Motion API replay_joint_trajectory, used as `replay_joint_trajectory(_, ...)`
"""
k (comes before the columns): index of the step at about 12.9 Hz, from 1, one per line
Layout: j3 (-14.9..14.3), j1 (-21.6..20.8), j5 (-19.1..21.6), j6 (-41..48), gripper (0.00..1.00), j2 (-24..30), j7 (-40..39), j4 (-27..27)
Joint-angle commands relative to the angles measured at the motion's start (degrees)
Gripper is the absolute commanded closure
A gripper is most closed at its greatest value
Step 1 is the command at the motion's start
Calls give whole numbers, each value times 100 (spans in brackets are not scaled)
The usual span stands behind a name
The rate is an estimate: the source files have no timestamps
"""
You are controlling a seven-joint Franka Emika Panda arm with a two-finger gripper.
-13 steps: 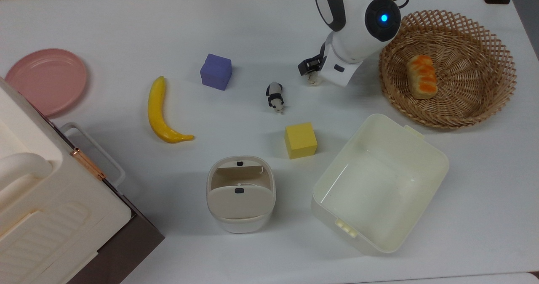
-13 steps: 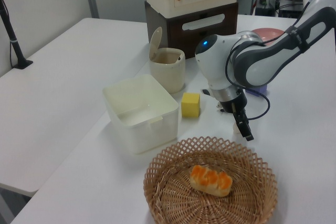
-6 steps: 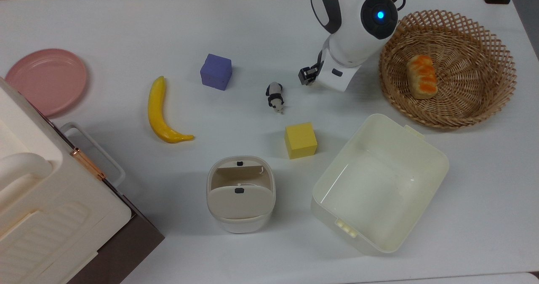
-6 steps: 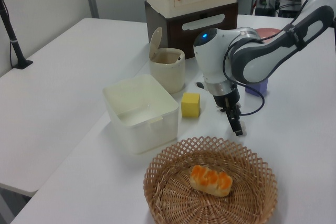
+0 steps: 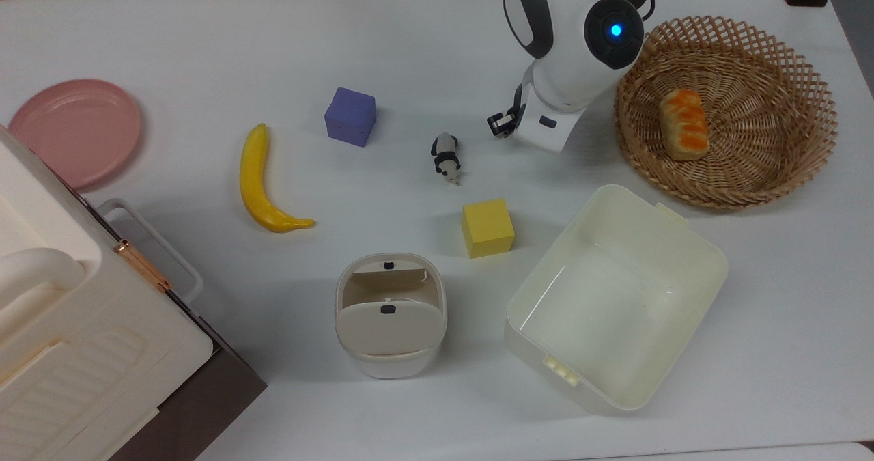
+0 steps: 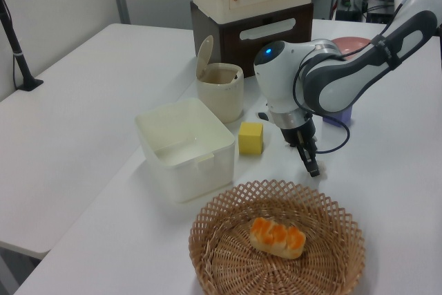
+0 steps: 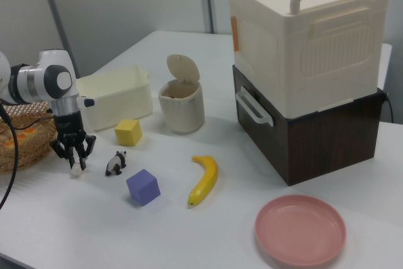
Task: Grab it up and put it in the trash
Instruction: 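Lower the gripper and close it on the small white ball, then lift the ball and carry it over the beige round trash bin, then open the gripper to drop the ball into the trash bin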
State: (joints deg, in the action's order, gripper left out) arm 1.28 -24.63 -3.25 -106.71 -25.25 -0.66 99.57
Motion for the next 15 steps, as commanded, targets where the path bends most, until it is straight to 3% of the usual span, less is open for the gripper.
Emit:
replay_joint_trajectory(1,-40,55,-71,-43,73,117,-119,-77)
replay_joint_trajectory(4,-162,256,-80,-113,73,196,-101,-892)
replay_joint_trajectory(6,-609,284,-80,-732,73,205,-32,-1508)
replay_joint_trajectory(8,-743,572,-167,-2320,73,205,354,-1519)
replay_joint_trajectory(11,-988,670,-571,-4141,72,39,1189,-1458)
replay_joint_trajectory(14,-1138,688,-704,-4595,71,-24,1349,-1352)
replay_joint_trajectory(15,-1147,697,-704,-4604,60,-24,1384,-1352)
